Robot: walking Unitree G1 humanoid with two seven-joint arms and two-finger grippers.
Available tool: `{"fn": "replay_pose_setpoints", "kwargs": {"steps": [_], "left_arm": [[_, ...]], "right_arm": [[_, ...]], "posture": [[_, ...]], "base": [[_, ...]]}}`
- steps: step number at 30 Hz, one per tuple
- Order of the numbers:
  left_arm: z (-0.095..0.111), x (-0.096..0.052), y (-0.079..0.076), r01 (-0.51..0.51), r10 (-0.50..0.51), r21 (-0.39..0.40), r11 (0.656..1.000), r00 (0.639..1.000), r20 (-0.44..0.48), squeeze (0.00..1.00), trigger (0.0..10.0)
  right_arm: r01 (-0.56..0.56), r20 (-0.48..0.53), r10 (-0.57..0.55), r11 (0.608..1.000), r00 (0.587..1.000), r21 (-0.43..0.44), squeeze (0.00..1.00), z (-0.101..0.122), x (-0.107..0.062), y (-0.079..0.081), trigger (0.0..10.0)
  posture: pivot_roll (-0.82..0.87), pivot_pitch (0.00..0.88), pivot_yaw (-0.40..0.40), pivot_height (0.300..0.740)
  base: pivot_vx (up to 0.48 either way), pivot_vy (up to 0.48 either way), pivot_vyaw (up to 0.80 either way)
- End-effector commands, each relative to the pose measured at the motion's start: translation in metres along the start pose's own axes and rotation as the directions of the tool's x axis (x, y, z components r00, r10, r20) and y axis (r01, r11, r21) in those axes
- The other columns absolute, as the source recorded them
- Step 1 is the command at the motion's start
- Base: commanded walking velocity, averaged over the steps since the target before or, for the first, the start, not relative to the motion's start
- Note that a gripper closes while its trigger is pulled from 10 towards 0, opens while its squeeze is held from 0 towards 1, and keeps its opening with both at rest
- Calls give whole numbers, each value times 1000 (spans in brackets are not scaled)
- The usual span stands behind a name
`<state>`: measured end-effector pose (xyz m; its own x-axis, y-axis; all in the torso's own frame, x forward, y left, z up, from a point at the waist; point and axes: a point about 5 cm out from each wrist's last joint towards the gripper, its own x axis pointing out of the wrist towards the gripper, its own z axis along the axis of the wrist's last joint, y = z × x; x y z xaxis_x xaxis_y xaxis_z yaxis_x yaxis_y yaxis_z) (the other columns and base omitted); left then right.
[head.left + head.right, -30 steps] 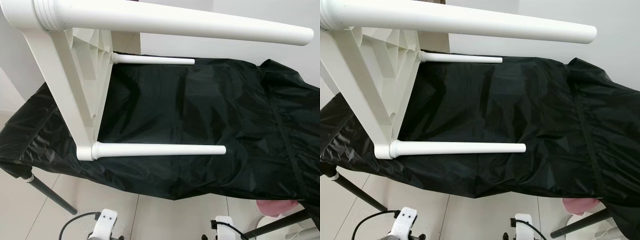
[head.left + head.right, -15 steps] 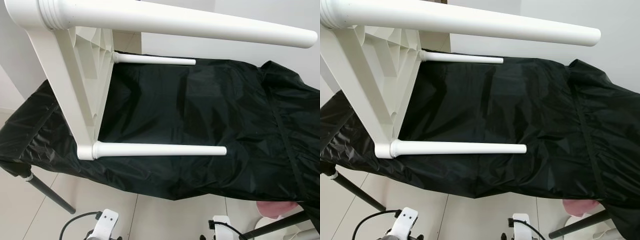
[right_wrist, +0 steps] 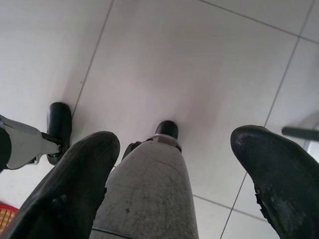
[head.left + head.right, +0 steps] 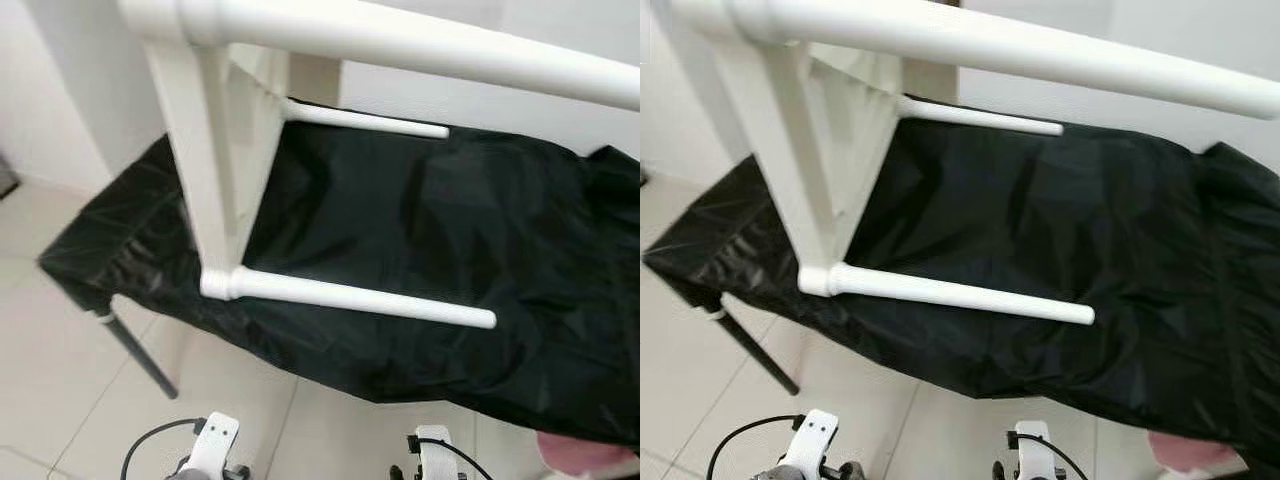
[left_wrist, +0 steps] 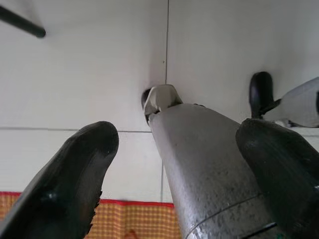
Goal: Building children table
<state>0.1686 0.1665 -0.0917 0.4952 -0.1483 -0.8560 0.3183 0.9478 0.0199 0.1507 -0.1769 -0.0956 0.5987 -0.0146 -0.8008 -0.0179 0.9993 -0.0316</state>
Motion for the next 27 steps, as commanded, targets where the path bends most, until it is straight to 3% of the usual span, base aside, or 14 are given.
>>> {"fn": "replay_pose_setpoints", "kwargs": {"steps": [1,5,27], "left_arm": [[-12,-1,-2,4,-5,-15,1000,999,-52,0,10000],[-12,-1,-2,2,-2,-19,1000,999,-52,0,10000],[-9,-1,-1,-8,6,-42,999,999,-43,0,10000]], "right_arm": [[-1,-28,2,1000,1000,15,0,-7,-2,-1,10000],[0,-24,1,1000,1000,28,0,-6,-1,-1,10000],[2,-12,-2,999,1000,41,0,-3,-1,-3,10000]], "posture": [[4,0,-23,740],[3,0,-23,740],[5,0,-29,740]], "base": [[0,0,0],[0,0,0],[0,293,0]]}}
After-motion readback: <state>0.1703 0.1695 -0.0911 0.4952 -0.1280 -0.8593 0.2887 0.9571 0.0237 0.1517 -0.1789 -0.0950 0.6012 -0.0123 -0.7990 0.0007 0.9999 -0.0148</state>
